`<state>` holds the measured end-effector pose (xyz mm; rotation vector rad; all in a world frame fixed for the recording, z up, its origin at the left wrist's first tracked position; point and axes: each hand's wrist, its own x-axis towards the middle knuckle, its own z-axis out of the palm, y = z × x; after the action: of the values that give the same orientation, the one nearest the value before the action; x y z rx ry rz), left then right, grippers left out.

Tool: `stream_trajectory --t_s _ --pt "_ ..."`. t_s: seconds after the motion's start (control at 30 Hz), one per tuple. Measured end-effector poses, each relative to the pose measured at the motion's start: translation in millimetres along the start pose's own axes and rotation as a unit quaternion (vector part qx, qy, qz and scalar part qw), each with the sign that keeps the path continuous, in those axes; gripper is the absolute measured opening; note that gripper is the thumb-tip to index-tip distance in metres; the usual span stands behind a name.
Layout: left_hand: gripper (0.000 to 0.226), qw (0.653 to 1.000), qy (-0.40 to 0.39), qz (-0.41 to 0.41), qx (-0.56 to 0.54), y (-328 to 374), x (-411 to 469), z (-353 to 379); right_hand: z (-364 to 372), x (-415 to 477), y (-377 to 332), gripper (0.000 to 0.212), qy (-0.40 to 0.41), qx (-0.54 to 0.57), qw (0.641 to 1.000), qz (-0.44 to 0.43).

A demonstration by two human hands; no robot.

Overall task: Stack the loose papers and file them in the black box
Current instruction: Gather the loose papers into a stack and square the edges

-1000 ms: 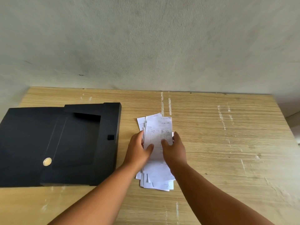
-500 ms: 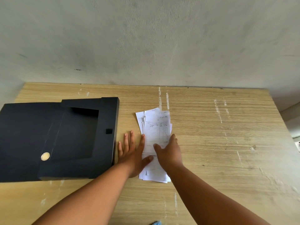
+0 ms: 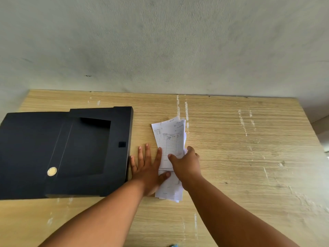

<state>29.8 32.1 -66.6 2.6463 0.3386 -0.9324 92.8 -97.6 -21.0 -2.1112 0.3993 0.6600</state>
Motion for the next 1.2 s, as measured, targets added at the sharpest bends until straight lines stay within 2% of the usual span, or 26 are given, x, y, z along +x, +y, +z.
stream_trajectory --t_s 0.07,0.2,0.37,0.5,0.57,0.7,0.77,0.83,0.93,1.1,1.2 --pt "0.096 1.0 -0.002 0.0 0.001 0 -1 0 -3 4 -2 0.068 -0.002 0.039 0.999 0.029" --pt "0.093 1.0 0.005 -0.007 0.004 2 -2 0 -13 12 9 0.017 -0.014 0.06 0.997 0.035" --pt "0.097 0.997 0.048 0.003 -0.054 -1 -4 2 -30 17 26 0.019 -0.052 0.093 0.994 -0.013" --pt "0.111 0.966 0.106 0.034 -0.235 -9 -9 1 -41 18 32 0.02 -0.091 0.166 0.982 -0.026" --pt "0.1 0.94 0.139 0.038 -0.309 -5 -13 -4 -45 17 31 0.019 -0.104 0.185 0.977 -0.031" --pt "0.03 0.861 0.163 0.043 -0.479 18 -23 -23 -48 14 27 0.018 -0.114 0.217 0.969 -0.032" --pt "0.015 0.828 0.152 0.006 -0.54 28 -26 -32 -48 12 26 0.017 -0.11 0.219 0.969 -0.035" --pt "0.012 0.83 0.163 -0.021 -0.534 32 -22 -36 -50 10 23 0.016 -0.097 0.197 0.974 -0.052" --pt "0.027 0.841 0.173 -0.036 -0.511 36 -20 -43 -55 4 15 0.014 -0.076 0.174 0.977 -0.1" --pt "0.016 0.811 0.275 0.022 -0.516 49 -29 -64 -67 -13 -11 0.008 0.014 0.149 0.967 -0.206" --pt "0.014 0.793 0.314 0.054 -0.519 57 -34 -79 -72 -20 -23 0.007 0.033 0.158 0.956 -0.244"
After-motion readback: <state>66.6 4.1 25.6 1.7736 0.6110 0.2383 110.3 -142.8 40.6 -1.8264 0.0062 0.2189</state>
